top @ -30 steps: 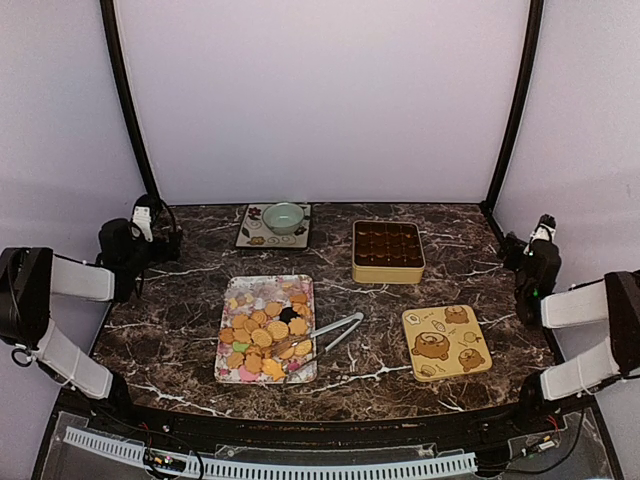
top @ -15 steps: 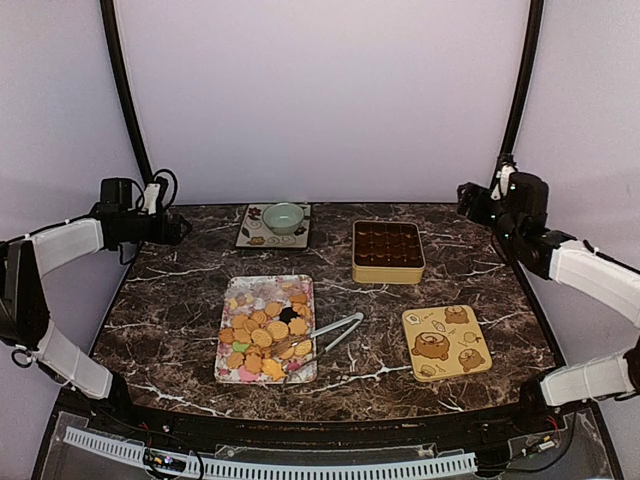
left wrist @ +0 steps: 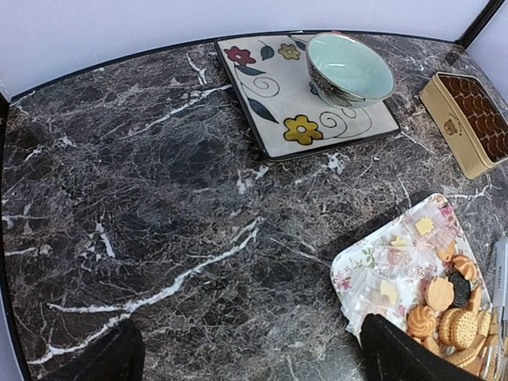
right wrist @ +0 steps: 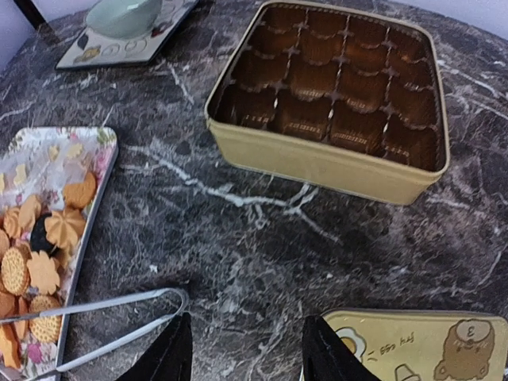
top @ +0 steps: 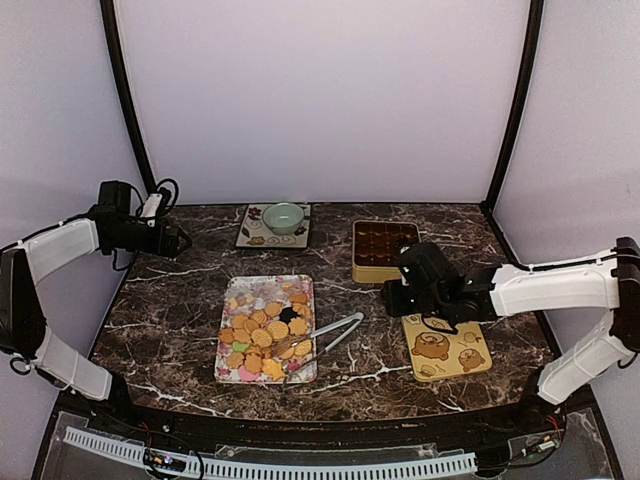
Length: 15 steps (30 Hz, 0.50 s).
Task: Pack the cookies
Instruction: Move the box lid to the corner of the board.
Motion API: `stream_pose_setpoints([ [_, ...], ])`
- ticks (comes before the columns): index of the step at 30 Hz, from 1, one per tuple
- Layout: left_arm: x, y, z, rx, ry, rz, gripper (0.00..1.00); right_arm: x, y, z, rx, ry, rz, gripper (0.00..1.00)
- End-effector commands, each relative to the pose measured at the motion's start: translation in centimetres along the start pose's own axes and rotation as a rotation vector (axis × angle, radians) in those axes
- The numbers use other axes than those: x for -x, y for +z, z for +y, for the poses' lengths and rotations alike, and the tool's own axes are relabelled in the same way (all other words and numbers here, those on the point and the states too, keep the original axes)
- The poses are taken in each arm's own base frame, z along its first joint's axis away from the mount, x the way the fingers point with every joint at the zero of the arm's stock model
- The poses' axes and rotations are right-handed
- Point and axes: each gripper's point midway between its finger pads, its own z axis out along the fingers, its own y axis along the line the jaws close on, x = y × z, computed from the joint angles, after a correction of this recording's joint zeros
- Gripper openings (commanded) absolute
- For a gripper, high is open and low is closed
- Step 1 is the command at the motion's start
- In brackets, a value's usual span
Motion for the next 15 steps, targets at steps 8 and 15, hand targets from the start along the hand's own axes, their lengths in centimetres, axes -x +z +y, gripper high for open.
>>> stream_pose_setpoints([
  [8,0.5,-1.4,-1.2,-0.050,0.053,0.006,0.96,-9.5,0.9,-1.0,-0.058,0.108,0.207,0.47],
  [15,0.9,-1.2,-1.3,-0.063,0.062,-0.001,0.96,-13.7,-0.2,-2.9,-0.071,0.131,0.303,0.47],
])
